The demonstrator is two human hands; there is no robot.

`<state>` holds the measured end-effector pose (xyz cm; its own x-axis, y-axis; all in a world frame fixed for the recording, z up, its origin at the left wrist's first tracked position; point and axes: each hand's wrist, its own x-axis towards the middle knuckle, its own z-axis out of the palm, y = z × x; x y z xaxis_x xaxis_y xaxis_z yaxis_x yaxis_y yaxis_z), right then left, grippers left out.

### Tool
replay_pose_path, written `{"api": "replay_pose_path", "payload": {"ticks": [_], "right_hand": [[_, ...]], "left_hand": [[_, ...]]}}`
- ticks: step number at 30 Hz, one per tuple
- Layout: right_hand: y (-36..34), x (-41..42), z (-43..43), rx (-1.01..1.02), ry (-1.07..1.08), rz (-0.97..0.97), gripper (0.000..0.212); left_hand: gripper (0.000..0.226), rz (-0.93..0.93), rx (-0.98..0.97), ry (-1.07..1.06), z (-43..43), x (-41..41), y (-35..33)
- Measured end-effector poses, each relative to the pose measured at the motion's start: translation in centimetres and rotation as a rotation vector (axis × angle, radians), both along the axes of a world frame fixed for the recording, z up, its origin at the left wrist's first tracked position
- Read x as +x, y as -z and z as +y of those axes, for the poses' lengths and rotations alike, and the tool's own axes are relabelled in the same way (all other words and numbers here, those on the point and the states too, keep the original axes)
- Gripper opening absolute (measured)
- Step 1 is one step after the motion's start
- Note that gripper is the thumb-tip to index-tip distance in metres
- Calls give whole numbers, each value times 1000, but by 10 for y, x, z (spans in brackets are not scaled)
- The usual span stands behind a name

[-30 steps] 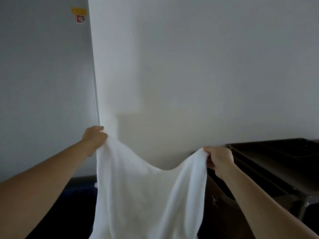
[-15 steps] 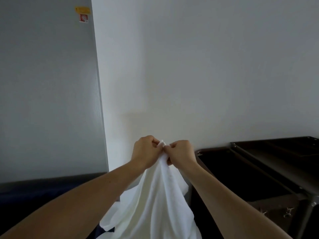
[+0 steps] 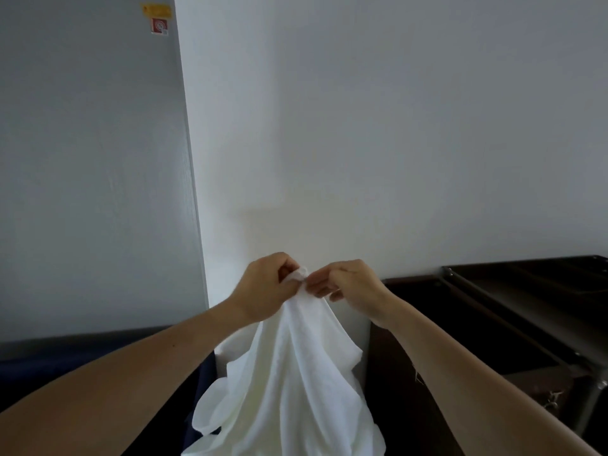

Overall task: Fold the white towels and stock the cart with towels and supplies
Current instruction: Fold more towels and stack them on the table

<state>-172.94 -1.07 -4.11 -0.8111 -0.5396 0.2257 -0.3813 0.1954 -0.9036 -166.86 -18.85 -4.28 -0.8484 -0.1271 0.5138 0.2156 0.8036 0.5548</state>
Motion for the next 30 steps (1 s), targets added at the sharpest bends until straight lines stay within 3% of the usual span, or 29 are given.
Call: {"api": "replay_pose_path", "payload": {"ticks": [2,5,8,11,15,21,30], "right_hand": [[10,-14,11,0,37,86,34],[38,-35,27,148,141,240,40],[66,-41,34,242,76,221,37],[86,-37,30,197,35,163,26],[104,-44,27,314,19,250,41],[108,-62,30,240,267,372,52],[123,-80,23,445,70,156,32]], "left_hand": [[3,56,88,-29,-12,3,-14],[10,148,228,-87,-30,3,-39],[10,183,226,-128,-44,-1,-54],[8,221,206,-180,-52,-7,-57],[11,271,218,-181,-59,-11,-61],[11,332,247,-142,-67,-7,-77],[14,360,317,-69,-78,1,-82]]}}
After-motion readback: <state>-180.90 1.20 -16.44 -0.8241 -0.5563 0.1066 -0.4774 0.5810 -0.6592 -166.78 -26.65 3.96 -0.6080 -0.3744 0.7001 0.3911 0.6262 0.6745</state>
